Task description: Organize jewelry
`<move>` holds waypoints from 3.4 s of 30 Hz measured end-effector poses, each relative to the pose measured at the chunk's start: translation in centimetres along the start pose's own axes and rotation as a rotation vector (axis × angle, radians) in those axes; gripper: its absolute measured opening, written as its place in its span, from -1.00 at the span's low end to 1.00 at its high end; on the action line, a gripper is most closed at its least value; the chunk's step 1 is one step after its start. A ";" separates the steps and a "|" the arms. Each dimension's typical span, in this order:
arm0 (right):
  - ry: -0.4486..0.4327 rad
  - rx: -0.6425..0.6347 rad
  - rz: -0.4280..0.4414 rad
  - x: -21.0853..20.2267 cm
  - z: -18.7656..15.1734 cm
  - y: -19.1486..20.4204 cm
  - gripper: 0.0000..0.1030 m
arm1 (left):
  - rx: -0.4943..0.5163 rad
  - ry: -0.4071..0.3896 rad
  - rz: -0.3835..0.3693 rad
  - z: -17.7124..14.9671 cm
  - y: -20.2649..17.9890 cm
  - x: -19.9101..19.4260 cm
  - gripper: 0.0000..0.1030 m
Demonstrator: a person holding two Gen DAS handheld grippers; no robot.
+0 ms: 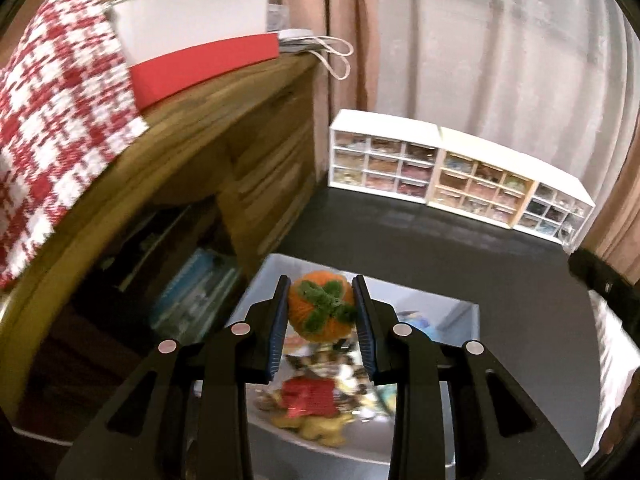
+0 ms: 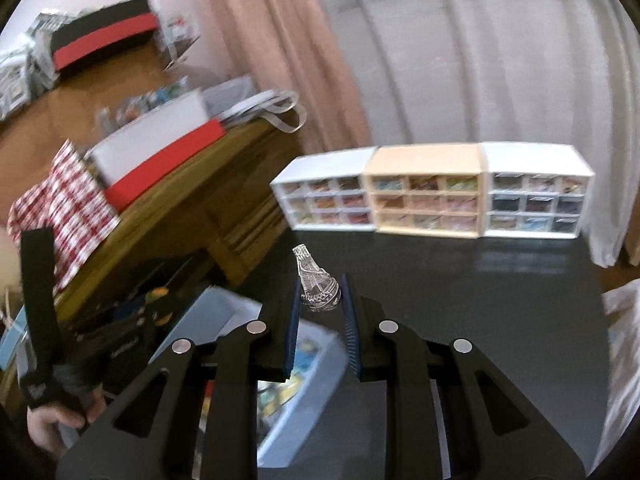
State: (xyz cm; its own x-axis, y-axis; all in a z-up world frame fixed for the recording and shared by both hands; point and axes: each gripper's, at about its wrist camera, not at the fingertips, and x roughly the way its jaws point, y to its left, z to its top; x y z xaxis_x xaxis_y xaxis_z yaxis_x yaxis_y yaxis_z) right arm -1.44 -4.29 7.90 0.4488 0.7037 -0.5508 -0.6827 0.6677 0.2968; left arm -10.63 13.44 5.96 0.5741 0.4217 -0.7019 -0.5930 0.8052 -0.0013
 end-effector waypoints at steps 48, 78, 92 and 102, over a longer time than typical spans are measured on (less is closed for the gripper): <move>0.099 0.098 0.034 3.5 -3.6 -4.0 0.07 | -0.027 0.296 -0.327 -2.5 2.4 8.7 -0.38; 0.001 0.496 -0.461 -5.5 -5.7 -19.2 0.86 | 0.034 0.415 -0.258 -4.0 0.0 10.6 -0.02; 0.057 0.453 -0.508 -4.7 -7.2 -20.1 0.86 | 0.037 0.337 -0.221 -3.9 0.8 10.3 0.92; 0.088 0.461 -0.520 -3.6 -8.1 -20.8 0.86 | 0.012 -0.143 -0.176 -0.6 1.2 2.7 0.92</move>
State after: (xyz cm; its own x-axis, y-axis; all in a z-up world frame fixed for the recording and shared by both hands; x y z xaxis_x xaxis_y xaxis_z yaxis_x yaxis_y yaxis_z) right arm 6.41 -22.67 -2.62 0.5890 0.2555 -0.7667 -0.0691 0.9611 0.2673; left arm -10.14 15.34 3.64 0.7429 0.3281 -0.5835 -0.4704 0.8760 -0.1063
